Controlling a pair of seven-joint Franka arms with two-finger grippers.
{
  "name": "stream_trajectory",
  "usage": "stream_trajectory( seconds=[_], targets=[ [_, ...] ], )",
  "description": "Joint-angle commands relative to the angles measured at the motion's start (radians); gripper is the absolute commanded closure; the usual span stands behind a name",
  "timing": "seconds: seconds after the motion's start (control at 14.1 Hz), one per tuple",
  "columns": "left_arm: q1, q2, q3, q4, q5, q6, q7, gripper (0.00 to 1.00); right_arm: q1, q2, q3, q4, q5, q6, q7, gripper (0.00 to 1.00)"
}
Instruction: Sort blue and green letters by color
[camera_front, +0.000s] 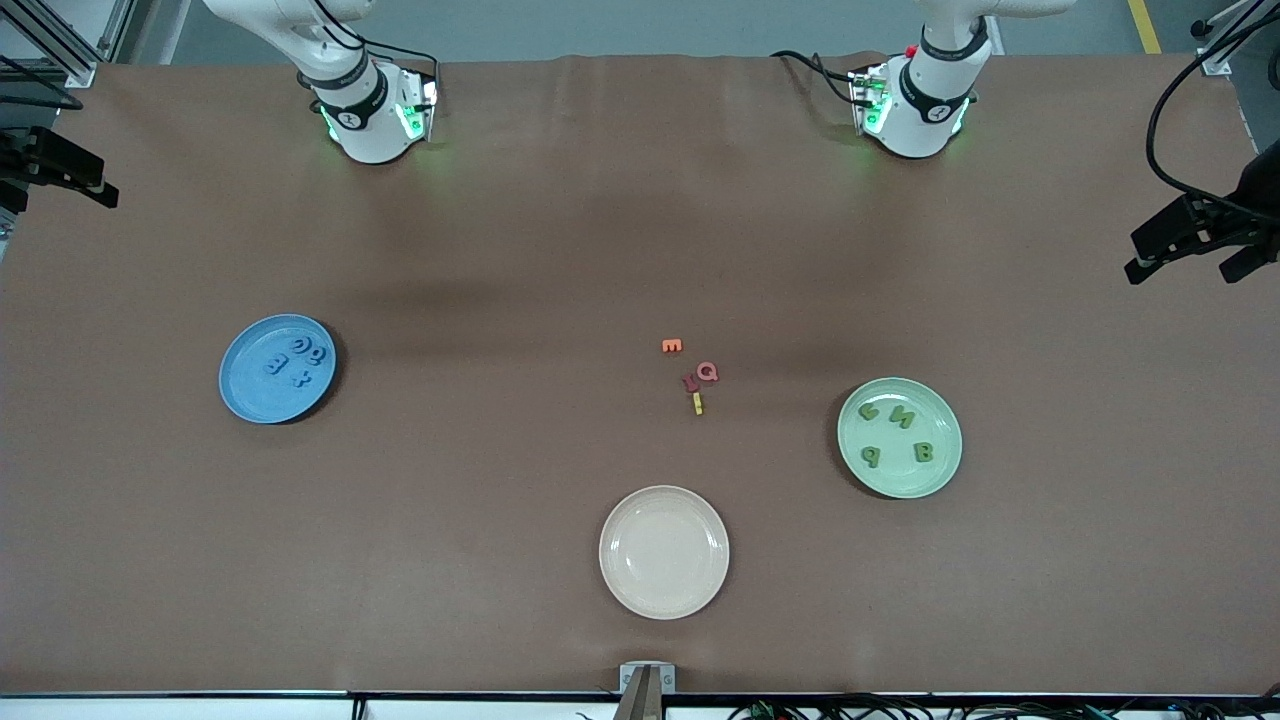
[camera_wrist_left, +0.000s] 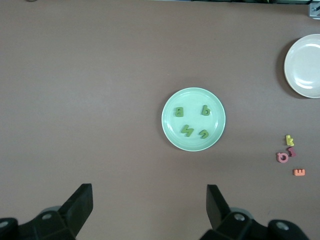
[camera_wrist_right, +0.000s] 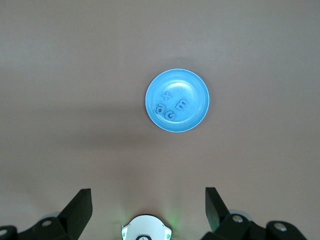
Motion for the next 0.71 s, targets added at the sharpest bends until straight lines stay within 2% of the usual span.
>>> stream_trajectory(
  seconds=[0.0, 0.36, 0.5, 0.64],
  targets=[
    [0.005, 0.012, 0.012, 0.02, 0.003, -0.021, 0.008, 0.0, -0.007, -0.034, 0.007, -0.03, -0.003, 0.012, -0.009, 0.0],
    [0.03, 0.038, 0.008, 0.025, 0.005, -0.011, 0.009, 0.0, -0.007, -0.034, 0.007, -0.03, -0.003, 0.012, -0.009, 0.0],
    [0.071, 0.036, -0.038, 0.025, 0.005, -0.011, 0.009, 0.0, -0.007, -0.034, 0.007, -0.03, -0.003, 0.012, -0.009, 0.0],
    [0.076, 0.036, -0.049, 0.025, 0.003, -0.012, 0.009, 0.0, -0.005, -0.034, 0.007, -0.03, -0.003, 0.012, -0.009, 0.0]
  ],
)
